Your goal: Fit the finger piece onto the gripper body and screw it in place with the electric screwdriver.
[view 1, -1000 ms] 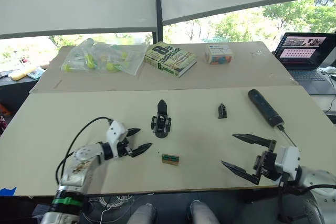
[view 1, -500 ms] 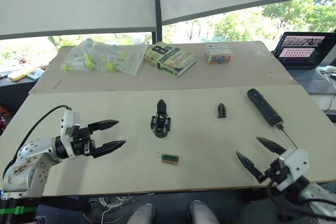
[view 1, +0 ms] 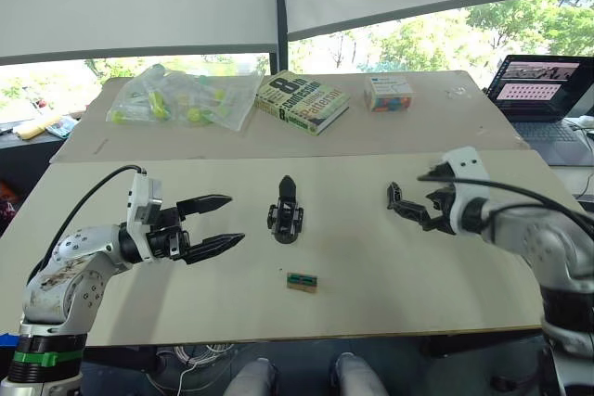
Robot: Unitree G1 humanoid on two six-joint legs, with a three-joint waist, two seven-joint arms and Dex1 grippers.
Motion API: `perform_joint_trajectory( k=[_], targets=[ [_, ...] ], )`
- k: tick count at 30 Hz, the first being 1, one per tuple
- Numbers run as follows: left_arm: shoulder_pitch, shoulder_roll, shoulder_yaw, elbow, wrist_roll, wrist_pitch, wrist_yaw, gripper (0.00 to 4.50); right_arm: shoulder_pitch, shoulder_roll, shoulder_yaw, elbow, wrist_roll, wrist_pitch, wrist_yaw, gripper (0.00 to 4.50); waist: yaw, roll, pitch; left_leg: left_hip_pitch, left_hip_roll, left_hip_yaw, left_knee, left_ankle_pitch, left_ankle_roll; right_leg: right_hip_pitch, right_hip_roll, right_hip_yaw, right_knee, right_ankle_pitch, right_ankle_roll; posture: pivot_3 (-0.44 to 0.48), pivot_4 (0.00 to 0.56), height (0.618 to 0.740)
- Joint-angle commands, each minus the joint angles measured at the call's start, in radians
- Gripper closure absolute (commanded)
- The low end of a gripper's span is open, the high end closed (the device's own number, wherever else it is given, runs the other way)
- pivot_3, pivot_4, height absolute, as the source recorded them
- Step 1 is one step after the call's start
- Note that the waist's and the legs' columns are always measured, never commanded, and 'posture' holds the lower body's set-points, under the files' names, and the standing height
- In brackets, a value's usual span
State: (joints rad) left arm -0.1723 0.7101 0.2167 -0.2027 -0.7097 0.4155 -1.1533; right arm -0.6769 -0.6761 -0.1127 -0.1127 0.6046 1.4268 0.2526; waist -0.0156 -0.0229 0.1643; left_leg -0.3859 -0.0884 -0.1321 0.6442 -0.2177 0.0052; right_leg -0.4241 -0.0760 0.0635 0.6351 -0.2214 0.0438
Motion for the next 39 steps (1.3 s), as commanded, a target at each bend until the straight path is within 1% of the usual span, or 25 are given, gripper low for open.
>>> perform_joint_trajectory(
  k=[1,3,5,8,14,18,25,28,30,34,35,36,38,39],
  targets=[
    [0.010,-0.008,0.017,-0.052,-0.007,-0.015,0.022,0.06,-0.135,0.030,0.025,0.181,-0.079,0.061,-0.038,0.00,0.000,0.000,0.000,0.000,0.000,0.000,0.000,0.000,0.000,0.000,0.000,0.000,-0.002,0.001,0.000,0.000,0.150,0.740],
    [0.019,-0.011,0.020,-0.063,-0.007,-0.016,0.031,0.06,-0.198,0.052,0.043,0.279,-0.122,0.035,-0.049,0.00,0.000,0.000,0.000,-0.001,0.000,0.000,0.000,-0.001,0.001,0.000,0.000,0.000,-0.003,0.001,0.001,0.000,0.150,0.740],
    [0.028,-0.013,0.020,-0.072,-0.007,-0.018,0.037,0.06,-0.247,0.053,0.091,0.356,-0.158,0.029,-0.033,0.00,0.002,0.000,0.000,-0.001,-0.001,0.000,0.000,-0.001,0.002,-0.001,0.000,0.000,-0.004,0.003,0.001,0.000,0.150,0.740],
    [0.044,-0.017,0.022,-0.087,-0.007,-0.024,0.046,0.06,-0.290,0.066,0.136,0.456,-0.212,-0.020,-0.019,0.00,0.001,0.000,0.000,-0.002,-0.001,0.000,0.000,-0.001,0.002,-0.002,0.000,0.000,-0.004,0.003,0.001,0.000,0.150,0.740],
    [0.081,-0.024,0.035,-0.112,-0.005,-0.036,0.065,0.06,-0.355,0.118,0.140,0.617,-0.281,-0.092,-0.002,0.00,-0.006,0.000,0.000,-0.002,-0.001,0.000,0.000,-0.001,0.002,-0.002,0.000,0.000,-0.004,0.004,0.001,0.000,0.150,0.740],
    [0.090,-0.031,0.030,-0.122,-0.004,-0.045,0.079,0.06,-0.370,0.143,0.145,0.669,-0.318,-0.121,0.007,0.00,-0.009,0.000,0.000,-0.002,-0.001,0.000,0.000,-0.001,0.002,-0.002,0.000,0.000,-0.004,0.004,0.001,0.000,0.150,0.740],
    [0.109,-0.036,0.029,-0.139,-0.006,-0.055,0.093,0.06,-0.363,0.189,0.162,0.671,-0.361,-0.108,0.026,0.00,-0.021,0.001,0.000,-0.002,-0.001,0.000,0.000,-0.001,0.002,-0.002,0.001,0.000,-0.004,0.005,0.001,0.000,0.150,0.740],
    [0.116,-0.035,0.032,-0.142,-0.007,-0.059,0.097,0.00,-0.352,0.203,0.165,0.653,-0.362,-0.077,0.040,0.80,-0.028,0.001,0.000,-0.002,-0.001,0.000,0.000,-0.001,0.002,-0.002,0.001,0.000,-0.004,0.005,0.001,0.000,0.150,0.740],
    [0.120,-0.033,0.035,-0.143,-0.007,-0.061,0.098,0.00,-0.341,0.206,0.179,0.624,-0.362,-0.061,0.055,1.46,-0.031,0.001,0.000,-0.001,-0.001,0.000,0.000,-0.001,0.002,-0.002,0.001,0.000,-0.004,0.005,0.001,0.000,0.150,0.740],
    [0.125,-0.028,0.043,-0.139,-0.008,-0.063,0.094,0.00,-0.310,0.211,0.184,0.551,-0.347,0.002,0.075,2.90,-0.032,0.001,0.000,-0.001,0.000,0.000,-0.001,-0.002,0.002,-0.002,0.001,0.000,-0.004,0.005,0.001,0.000,0.150,0.740],
    [0.126,-0.028,0.044,-0.139,-0.008,-0.064,0.094,0.00,-0.304,0.212,0.181,0.537,-0.347,0.010,0.076,3.33,-0.031,0.001,0.000,-0.001,0.000,0.000,-0.001,-0.002,0.002,-0.002,0.001,0.000,-0.004,0.005,0.001,0.000,0.150,0.740],
    [0.123,-0.029,0.045,-0.137,-0.009,-0.063,0.096,0.00,-0.294,0.210,0.177,0.517,-0.346,0.005,0.079,3.41,-0.031,0.001,0.000,-0.001,0.000,0.000,-0.001,-0.002,0.002,-0.002,0.001,0.000,-0.004,0.005,0.001,0.000,0.150,0.740],
    [0.118,-0.034,0.050,-0.135,-0.016,-0.060,0.102,0.00,-0.278,0.206,0.170,0.482,-0.346,-0.002,0.087,3.41,-0.030,0.001,0.000,-0.001,0.000,0.000,-0.001,-0.002,0.002,-0.002,0.001,0.000,-0.004,0.005,0.001,0.000,0.150,0.740],
    [0.108,-0.041,0.056,-0.134,-0.029,-0.049,0.114,0.00,-0.257,0.193,0.165,0.435,-0.341,-0.043,0.106,3.41,-0.029,0.001,0.000,-0.001,-0.001,0.000,-0.001,-0.002,0.002,-0.002,0.001,0.000,-0.004,0.005,0.001,0.000,0.150,0.740]
  ],
)
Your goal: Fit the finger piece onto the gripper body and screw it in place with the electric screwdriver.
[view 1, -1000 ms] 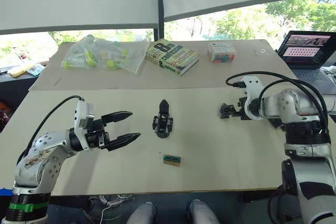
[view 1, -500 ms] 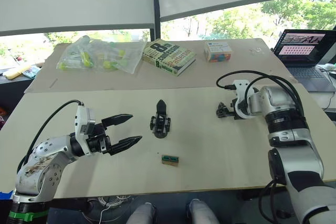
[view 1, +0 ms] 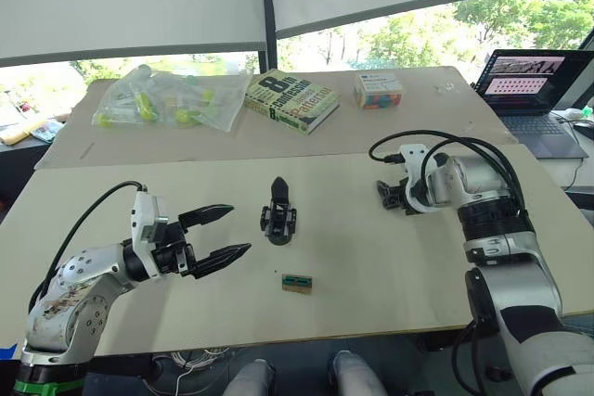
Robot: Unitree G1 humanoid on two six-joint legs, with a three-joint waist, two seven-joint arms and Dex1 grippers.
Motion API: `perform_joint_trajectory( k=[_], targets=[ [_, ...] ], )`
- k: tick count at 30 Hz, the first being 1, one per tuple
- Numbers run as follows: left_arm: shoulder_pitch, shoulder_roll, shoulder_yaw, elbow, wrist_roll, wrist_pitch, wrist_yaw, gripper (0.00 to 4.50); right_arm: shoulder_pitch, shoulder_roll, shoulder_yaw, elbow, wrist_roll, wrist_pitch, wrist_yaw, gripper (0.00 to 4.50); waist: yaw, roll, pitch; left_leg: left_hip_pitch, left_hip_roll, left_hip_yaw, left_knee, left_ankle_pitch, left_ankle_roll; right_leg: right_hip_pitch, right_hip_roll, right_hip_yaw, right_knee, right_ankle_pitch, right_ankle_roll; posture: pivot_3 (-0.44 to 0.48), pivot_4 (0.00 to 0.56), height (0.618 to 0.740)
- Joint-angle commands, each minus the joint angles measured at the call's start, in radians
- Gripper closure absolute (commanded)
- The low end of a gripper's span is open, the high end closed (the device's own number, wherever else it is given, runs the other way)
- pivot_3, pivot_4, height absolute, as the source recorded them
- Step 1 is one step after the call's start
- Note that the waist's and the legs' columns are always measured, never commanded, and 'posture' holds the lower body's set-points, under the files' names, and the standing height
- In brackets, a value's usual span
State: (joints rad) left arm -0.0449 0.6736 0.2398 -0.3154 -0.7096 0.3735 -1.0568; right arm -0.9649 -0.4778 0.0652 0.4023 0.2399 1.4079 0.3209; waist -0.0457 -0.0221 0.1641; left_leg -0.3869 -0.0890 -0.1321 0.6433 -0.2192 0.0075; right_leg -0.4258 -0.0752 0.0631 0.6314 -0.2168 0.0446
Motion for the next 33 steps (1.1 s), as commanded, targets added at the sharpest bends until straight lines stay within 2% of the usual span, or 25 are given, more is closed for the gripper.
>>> perform_joint_trajectory(
  k=[1,5,8,11,14,19,25,27,33],
  targets=[
    [-0.028,-0.012,0.039,-0.022,-0.045,0.004,0.031,0.00,0.053,-0.014,-0.023,-0.126,0.031,-0.072,0.059,3.41,0.001,0.000,0.000,0.000,0.000,0.000,0.000,0.000,0.000,0.000,0.000,0.000,0.000,0.000,0.000,0.000,0.150,0.740],
    [-0.096,-0.062,0.076,-0.018,-0.139,0.068,0.140,0.00,0.167,-0.049,-0.073,-0.356,0.030,-0.381,0.126,3.41,0.004,0.000,0.000,-0.001,0.000,0.000,0.000,0.000,0.000,-0.001,0.000,0.000,0.000,0.000,0.001,0.000,0.150,0.740],
    [-0.189,-0.112,0.093,-0.004,-0.198,0.133,0.286,0.00,0.254,-0.056,-0.095,-0.524,-0.002,-0.628,0.141,3.41,0.005,0.000,0.000,-0.002,-0.001,0.000,0.001,0.000,0.000,-0.002,-0.001,0.000,0.000,0.001,0.002,0.000,0.150,0.740],
    [-0.280,-0.173,0.095,0.018,-0.233,0.175,0.428,0.00,0.318,-0.060,-0.067,-0.644,-0.057,-0.857,0.151,3.41,0.007,0.000,0.000,-0.001,-0.001,0.000,0.001,0.000,0.000,-0.001,-0.001,0.000,0.000,0.001,0.003,0.000,0.150,0.740],
    [-0.379,-0.259,0.072,0.036,-0.299,0.223,0.539,0.00,0.345,-0.022,-0.021,-0.731,-0.115,-1.008,0.124,3.41,0.005,0.000,0.000,-0.001,-0.001,0.000,0.001,0.000,0.000,0.000,-0.001,0.000,0.000,0.001,0.003,0.000,0.150,0.740],
    [-0.469,-0.344,0.044,0.065,-0.336,0.261,0.622,0.00,0.353,0.019,0.066,-0.789,-0.192,-1.107,0.118,3.41,0.004,0.000,0.000,-0.001,0.000,0.000,0.001,0.000,-0.001,-0.001,0.000,0.000,0.001,0.001,0.003,0.000,0.150,0.740],
    [-0.538,-0.430,-0.003,0.109,-0.324,0.249,0.645,0.00,0.346,0.048,0.156,-0.796,-0.260,-1.166,0.144,3.41,0.012,-0.001,0.000,0.000,-0.001,0.000,0.002,0.000,-0.001,0.000,0.000,0.000,0.000,0.002,0.003,0.000,0.150,0.740],
    [-0.549,-0.452,-0.020,0.110,-0.300,0.230,0.638,0.00,0.349,0.058,0.173,-0.800,-0.270,-1.160,0.148,3.41,0.016,-0.001,0.000,-0.001,-0.001,0.000,0.002,0.000,-0.001,0.000,0.000,0.000,0.000,0.002,0.003,0.000,0.150,0.740],
    [-0.538,-0.485,-0.031,0.091,-0.329,0.239,0.625,0.00,0.357,0.081,0.185,-0.808,-0.290,-1.125,0.153,3.41,0.018,-0.001,0.000,0.000,-0.001,0.000,0.002,0.001,-0.001,0.000,0.000,0.000,0.000,0.002,0.002,0.000,0.150,0.740]
  ],
)
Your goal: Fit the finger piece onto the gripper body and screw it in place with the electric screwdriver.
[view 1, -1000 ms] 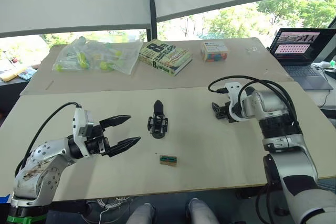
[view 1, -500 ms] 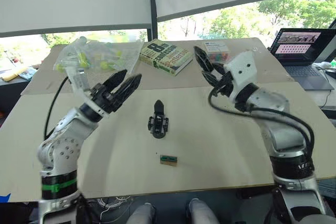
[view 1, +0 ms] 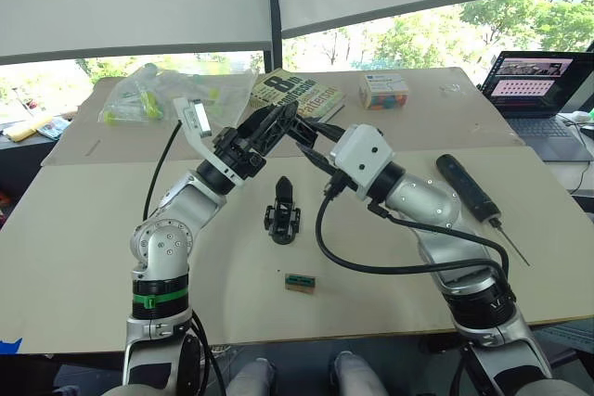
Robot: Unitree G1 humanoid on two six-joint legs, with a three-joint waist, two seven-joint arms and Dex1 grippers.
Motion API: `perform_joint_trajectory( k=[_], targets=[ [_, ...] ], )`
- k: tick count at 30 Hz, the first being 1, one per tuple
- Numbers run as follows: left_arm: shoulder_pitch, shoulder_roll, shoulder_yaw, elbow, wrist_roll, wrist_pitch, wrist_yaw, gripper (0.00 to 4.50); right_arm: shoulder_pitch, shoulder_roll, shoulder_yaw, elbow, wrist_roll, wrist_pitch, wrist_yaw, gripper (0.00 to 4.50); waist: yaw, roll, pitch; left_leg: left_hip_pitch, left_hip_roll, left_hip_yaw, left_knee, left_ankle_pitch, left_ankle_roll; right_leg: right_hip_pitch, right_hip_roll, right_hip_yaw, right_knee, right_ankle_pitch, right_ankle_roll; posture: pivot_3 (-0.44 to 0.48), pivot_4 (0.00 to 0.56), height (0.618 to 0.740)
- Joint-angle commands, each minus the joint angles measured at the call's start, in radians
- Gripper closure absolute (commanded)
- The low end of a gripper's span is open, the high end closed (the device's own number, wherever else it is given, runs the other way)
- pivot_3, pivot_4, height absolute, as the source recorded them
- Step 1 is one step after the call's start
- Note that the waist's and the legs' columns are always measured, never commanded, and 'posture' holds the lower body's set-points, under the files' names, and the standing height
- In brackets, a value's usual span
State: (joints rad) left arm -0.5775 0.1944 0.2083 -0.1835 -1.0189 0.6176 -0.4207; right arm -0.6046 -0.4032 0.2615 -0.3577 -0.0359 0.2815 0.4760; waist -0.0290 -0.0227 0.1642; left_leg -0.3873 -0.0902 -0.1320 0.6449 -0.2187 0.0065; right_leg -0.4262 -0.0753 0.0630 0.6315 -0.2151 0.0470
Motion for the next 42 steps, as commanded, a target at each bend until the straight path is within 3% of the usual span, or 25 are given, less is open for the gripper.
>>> perform_joint_trajectory(
  k=[1,2,5,12,15,17,21,24,29,34,38,42],
  targets=[
    [-0.005,-0.008,0.001,-0.041,-0.021,-0.004,-0.010,0.00,-0.001,0.008,-0.011,-0.049,-0.017,0.002,-0.002,3.41,0.002,0.000,0.000,0.000,0.000,0.000,0.000,0.000,0.000,0.000,0.000,0.000,0.000,0.000,0.000,0.000,0.150,0.740],
    [-0.005,-0.009,0.001,-0.040,-0.021,-0.005,-0.009,0.00,0.000,0.009,-0.011,-0.050,-0.019,0.003,-0.001,3.41,0.004,0.000,0.000,0.000,0.000,0.000,0.000,0.000,0.000,0.000,0.000,0.000,0.000,0.000,0.000,0.000,0.150,0.740],
    [-0.007,-0.020,0.004,-0.044,-0.023,-0.011,0.000,0.89,0.010,0.015,-0.012,-0.056,-0.024,0.011,-0.002,3.41,0.009,0.000,0.000,0.000,0.000,0.000,0.000,0.000,0.000,0.000,0.000,0.000,0.000,0.000,0.000,0.000,0.150,0.740],
    [-0.018,-0.045,-0.005,-0.075,-0.031,-0.007,0.028,4.44,0.025,0.025,-0.015,-0.063,-0.020,0.037,0.009,3.41,0.013,0.000,0.000,0.000,0.000,0.000,0.000,0.000,0.000,0.000,0.000,0.000,0.000,0.000,0.000,0.000,0.150,0.740],
    [-0.018,-0.057,-0.012,-0.082,-0.030,-0.010,0.036,4.48,0.032,0.034,-0.022,-0.070,0.009,0.056,0.028,3.41,0.013,0.000,0.000,0.000,0.000,0.000,0.000,0.000,0.000,0.000,0.000,0.000,0.000,0.000,0.000,0.000,0.150,0.740],
    [-0.013,-0.064,-0.014,-0.083,-0.032,-0.012,0.036,4.50,0.034,0.040,-0.038,-0.078,0.022,0.075,0.028,2.36,0.013,0.000,0.000,0.000,0.000,0.000,0.000,0.000,0.000,0.000,0.000,0.000,0.000,0.000,0.000,0.000,0.150,0.740],
    [-0.013,-0.073,0.012,-0.068,-0.052,-0.023,0.033,4.50,0.027,0.004,-0.077,-0.085,0.048,0.058,0.070,1.06,0.014,0.000,0.000,0.000,0.000,0.000,0.000,0.000,0.000,0.000,0.000,0.000,-0.001,0.000,0.000,0.000,0.150,0.740],
    [-0.020,-0.034,0.052,-0.036,-0.082,-0.011,0.002,4.50,0.022,-0.068,-0.140,-0.072,0.137,0.039,0.180,0.02,0.014,0.000,0.000,0.000,0.000,0.000,0.000,0.000,0.000,0.001,0.000,0.000,-0.001,0.000,0.000,0.000,0.150,0.740],
    [-0.028,0.157,0.083,0.072,-0.123,0.096,-0.173,4.50,-0.026,-0.217,-0.273,-0.020,0.475,0.297,0.441,0.02,0.007,0.000,0.000,0.001,0.000,0.000,0.000,0.000,0.000,0.001,0.001,0.000,-0.001,0.000,0.000,0.000,0.150,0.740],
    [-0.034,0.348,-0.004,0.120,-0.103,0.240,-0.423,4.50,-0.084,-0.337,-0.265,0.007,0.740,0.677,0.569,0.02,0.008,0.000,0.000,0.001,0.000,0.000,0.000,0.000,0.001,0.001,0.001,0.000,-0.001,0.000,0.000,0.000,0.150,0.740],
    [-0.078,0.396,-0.057,0.151,-0.103,0.313,-0.528,4.50,-0.146,-0.393,-0.194,0.016,0.843,0.884,0.620,0.02,0.014,-0.001,0.001,0.000,0.000,0.000,0.000,0.000,0.001,0.001,0.000,-0.001,-0.002,0.000,0.000,0.000,0.150,0.740],
    [-0.113,0.409,-0.101,0.156,-0.098,0.381,-0.600,4.50,-0.227,-0.291,-0.175,0.049,0.919,1.052,0.527,0.02,0.010,-0.001,0.001,0.000,0.000,0.000,0.000,0.000,0.001,0.001,0.000,-0.001,-0.002,0.000,0.000,0.000,0.150,0.740]
  ],
)
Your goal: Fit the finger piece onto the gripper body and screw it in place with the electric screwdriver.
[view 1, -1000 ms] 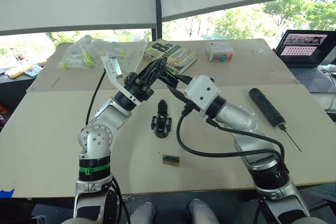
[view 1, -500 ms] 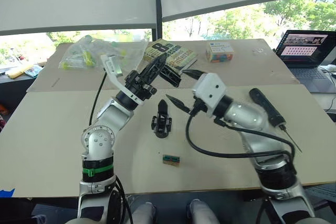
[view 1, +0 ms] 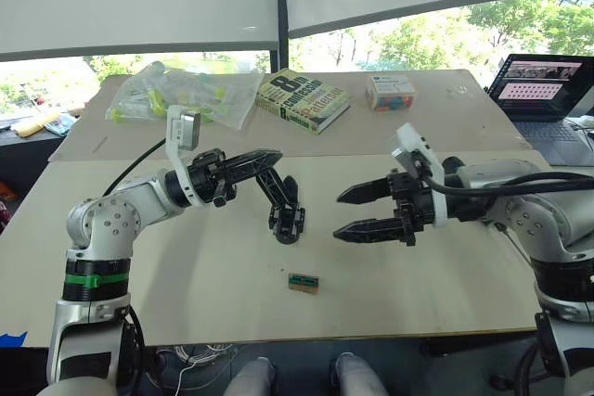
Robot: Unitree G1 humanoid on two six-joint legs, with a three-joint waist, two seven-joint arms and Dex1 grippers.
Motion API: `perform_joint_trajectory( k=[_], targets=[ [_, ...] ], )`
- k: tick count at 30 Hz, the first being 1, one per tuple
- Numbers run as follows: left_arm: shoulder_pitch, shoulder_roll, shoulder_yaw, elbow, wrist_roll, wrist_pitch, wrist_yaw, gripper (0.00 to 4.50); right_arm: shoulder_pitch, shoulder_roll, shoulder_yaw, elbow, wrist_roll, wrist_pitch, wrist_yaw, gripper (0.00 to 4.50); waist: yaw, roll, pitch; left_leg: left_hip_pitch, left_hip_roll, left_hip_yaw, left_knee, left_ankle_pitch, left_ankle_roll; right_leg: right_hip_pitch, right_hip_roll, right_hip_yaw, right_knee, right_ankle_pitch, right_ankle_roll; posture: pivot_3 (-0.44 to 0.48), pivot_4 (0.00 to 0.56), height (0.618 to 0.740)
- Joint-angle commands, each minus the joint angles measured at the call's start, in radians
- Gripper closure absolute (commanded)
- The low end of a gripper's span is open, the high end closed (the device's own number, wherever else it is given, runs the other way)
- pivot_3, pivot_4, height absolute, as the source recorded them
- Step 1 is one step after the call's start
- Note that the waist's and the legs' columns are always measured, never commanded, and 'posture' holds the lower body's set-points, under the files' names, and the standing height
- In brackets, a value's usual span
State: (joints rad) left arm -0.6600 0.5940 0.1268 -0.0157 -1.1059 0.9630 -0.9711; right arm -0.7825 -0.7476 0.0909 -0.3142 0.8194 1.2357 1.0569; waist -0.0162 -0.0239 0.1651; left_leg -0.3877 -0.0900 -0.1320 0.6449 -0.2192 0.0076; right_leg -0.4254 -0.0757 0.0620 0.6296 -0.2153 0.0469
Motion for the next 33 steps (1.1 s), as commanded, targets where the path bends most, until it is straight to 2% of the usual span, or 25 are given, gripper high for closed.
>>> perform_joint_trajectory(
  k=[1,8,16,24,28,33],
  targets=[
    [-0.036,0.007,-0.026,-0.011,-0.010,0.050,-0.056,4.50,-0.062,0.078,-0.006,0.009,0.073,0.125,-0.077,0.02,-0.005,0.000,0.000,0.000,0.000,0.000,0.000,0.000,0.000,0.000,0.000,0.000,0.000,0.000,0.000,0.000,0.150,0.740],
    [-0.028,-0.008,-0.052,-0.048,0.001,0.088,-0.079,4.50,-0.091,0.196,-0.012,0.017,0.103,0.238,-0.192,0.02,0.000,0.000,0.000,-0.002,0.000,0.000,0.000,0.000,0.000,-0.004,-0.001,0.000,0.001,0.000,0.000,0.000,0.150,0.740],
    [0.014,-0.003,-0.067,-0.096,0.005,0.100,-0.085,4.50,-0.123,0.290,-0.087,0.049,0.151,0.320,-0.274,0.02,-0.002,0.000,0.000,-0.003,0.000,0.000,0.000,0.000,0.000,-0.005,-0.001,0.000,0.002,0.000,0.000,0.000,0.150,0.740],
    [0.038,-0.012,-0.073,-0.123,0.008,0.098,-0.071,4.50,-0.125,0.326,-0.107,0.039,0.186,0.360,-0.317,0.02,-0.002,0.000,0.000,-0.004,0.000,0.000,0.000,0.000,0.000,-0.008,-0.001,0.000,0.003,0.001,-0.001,0.000,0.150,0.740],
    [0.041,-0.014,-0.073,-0.127,0.006,0.100,-0.064,4.50,-0.114,0.329,-0.099,0.028,0.197,0.368,-0.327,1.13,-0.003,0.000,0.000,-0.004,0.000,0.000,0.000,0.000,0.000,-0.009,-0.001,0.000,0.004,0.001,-0.001,0.000,0.150,0.740],
    [0.042,-0.013,-0.075,-0.130,0.004,0.104,-0.062,4.50,-0.110,0.332,-0.097,0.025,0.208,0.368,-0.343,2.91,-0.003,0.000,0.000,-0.004,0.000,0.000,0.000,0.000,0.000,-0.009,-0.001,0.000,0.004,0.001,-0.001,0.000,0.150,0.740]
  ],
)
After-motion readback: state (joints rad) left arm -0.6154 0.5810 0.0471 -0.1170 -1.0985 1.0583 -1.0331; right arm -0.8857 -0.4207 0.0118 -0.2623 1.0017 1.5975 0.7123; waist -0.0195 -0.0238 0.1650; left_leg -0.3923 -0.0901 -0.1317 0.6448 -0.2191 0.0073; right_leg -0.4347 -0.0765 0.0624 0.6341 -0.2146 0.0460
